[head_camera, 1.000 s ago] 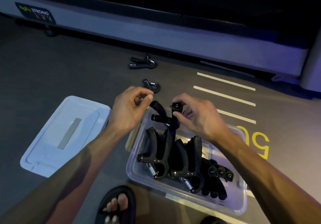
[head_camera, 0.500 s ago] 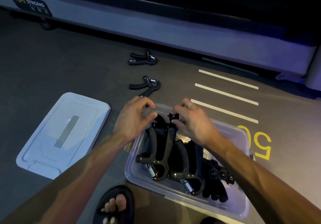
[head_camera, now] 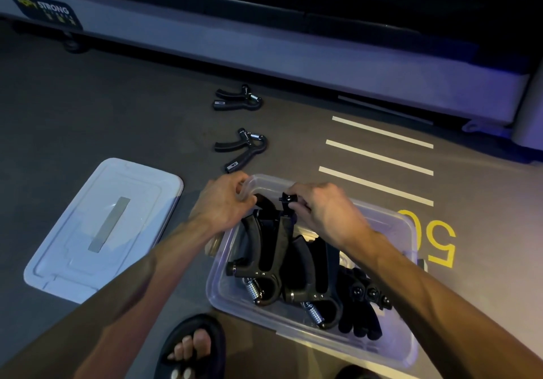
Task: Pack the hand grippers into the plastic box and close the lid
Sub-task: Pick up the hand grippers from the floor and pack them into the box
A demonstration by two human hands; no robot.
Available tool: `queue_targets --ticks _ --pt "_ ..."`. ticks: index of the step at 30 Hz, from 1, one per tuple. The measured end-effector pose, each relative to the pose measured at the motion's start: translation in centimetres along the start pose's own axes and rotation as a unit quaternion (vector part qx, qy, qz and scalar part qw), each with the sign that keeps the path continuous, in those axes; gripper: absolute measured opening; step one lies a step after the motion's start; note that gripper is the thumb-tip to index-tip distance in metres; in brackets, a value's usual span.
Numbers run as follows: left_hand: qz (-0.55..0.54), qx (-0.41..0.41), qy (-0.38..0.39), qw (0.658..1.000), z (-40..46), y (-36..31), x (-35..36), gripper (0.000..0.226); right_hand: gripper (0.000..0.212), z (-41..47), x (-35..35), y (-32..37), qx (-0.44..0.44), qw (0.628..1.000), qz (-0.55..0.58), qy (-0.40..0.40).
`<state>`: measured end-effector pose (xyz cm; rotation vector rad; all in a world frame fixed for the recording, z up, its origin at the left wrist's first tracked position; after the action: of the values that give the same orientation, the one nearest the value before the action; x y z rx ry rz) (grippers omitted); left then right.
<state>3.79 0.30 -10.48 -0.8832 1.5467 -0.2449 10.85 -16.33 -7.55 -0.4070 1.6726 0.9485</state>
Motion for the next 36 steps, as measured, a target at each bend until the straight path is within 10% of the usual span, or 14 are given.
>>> queue_targets --ticks 36 --pt "0.043 -0.022 0.023 0.999 1.3 -0.1 1.2 0.018 0.025 -0.1 1.0 -2.0 -0.027 0.999 0.020 0.036"
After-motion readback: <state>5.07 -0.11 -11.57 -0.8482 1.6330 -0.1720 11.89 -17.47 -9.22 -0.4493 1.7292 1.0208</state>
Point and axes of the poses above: each hand's wrist, its own z-axis towards the middle knuckle, its own x-axis out of the palm, y = z × x, the point moved 8 cm from there along z, towards the middle knuckle, and after that the axes turned 7 degrees about x, right-handed, at the moved point
